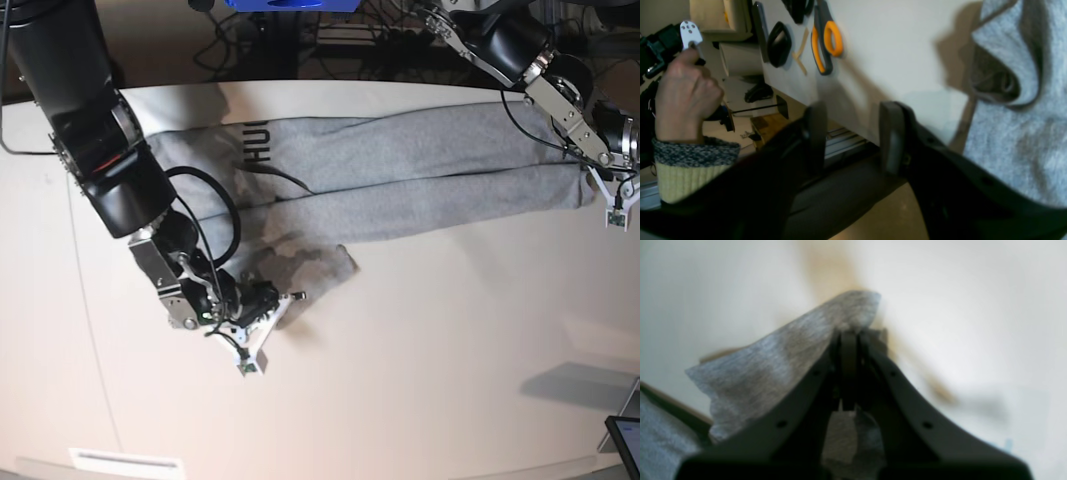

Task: Fold the T-shirt properly
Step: 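Release the hem and move the right gripper along the shirt's folded edge, then grasp the shirt's end with the right gripper and pull it outward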

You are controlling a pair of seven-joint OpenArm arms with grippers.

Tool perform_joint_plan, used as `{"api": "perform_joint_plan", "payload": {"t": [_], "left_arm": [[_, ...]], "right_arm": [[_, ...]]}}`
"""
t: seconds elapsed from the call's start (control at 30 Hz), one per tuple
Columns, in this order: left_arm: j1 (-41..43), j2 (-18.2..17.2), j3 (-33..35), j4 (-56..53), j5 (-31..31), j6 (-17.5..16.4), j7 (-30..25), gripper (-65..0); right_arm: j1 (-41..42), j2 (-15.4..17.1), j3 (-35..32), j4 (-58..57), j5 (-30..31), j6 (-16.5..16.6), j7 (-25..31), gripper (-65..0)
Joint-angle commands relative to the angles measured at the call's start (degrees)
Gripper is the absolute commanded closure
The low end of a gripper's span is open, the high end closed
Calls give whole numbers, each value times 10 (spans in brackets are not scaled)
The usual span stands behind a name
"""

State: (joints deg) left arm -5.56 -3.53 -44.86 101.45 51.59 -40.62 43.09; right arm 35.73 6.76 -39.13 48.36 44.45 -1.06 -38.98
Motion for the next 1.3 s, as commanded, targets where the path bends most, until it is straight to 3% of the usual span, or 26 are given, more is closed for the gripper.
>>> {"api": "perform_joint_plan", "payload": {"t": [0.0, 0.3, 0.53, 0.87, 1.03, 1.27], "left_arm": [[-10, -11, 2, 9, 5, 6, -5, -254], [-12, -11, 2, 9, 5, 6, -5, -254], [-13, -11, 2, 8, 5, 6, -5, -254], [-9, -6, 42, 8, 6, 6, -4, -254], [-13, -5, 46, 8, 5, 6, -3, -254], [-34, -3, 45, -32, 8, 6, -4, -254]], "right_arm": [[9, 1, 1, 1, 0, 0, -19, -6], [8, 2, 4, 49, 1, -2, -42, -6], [-43, 8, 134, 184, -4, -3, -136, -6], [-122, 17, 255, 360, -4, -4, -252, -6], [-171, 15, 307, 463, 0, -72, -312, -6], [-240, 16, 331, 509, 1, -75, -323, -6]]}}
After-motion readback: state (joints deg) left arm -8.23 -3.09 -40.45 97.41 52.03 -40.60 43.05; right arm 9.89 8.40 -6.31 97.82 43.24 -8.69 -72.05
